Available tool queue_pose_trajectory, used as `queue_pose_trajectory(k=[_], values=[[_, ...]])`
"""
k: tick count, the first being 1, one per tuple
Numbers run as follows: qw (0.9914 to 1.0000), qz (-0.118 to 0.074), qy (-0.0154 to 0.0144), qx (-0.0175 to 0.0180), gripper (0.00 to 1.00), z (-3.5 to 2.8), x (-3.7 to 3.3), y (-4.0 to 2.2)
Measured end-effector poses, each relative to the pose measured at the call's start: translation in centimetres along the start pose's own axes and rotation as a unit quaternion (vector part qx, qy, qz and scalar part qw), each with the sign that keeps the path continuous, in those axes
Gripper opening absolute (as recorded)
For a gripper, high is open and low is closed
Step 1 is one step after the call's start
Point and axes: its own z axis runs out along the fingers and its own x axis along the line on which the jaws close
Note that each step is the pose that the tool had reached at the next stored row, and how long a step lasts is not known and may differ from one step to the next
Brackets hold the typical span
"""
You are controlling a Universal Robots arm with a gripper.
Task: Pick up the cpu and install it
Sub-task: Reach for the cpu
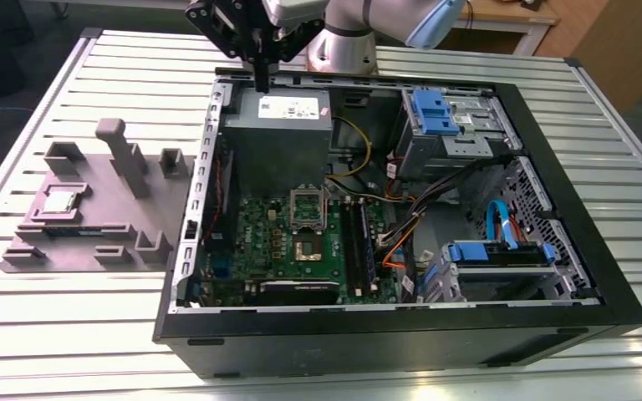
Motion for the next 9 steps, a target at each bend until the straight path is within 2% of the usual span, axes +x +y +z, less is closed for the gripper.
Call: queue_pose_trajectory(k=[9], values=[[1.0, 0.0, 0.0, 0.0, 0.11, 0.01, 0.17, -0.01]])
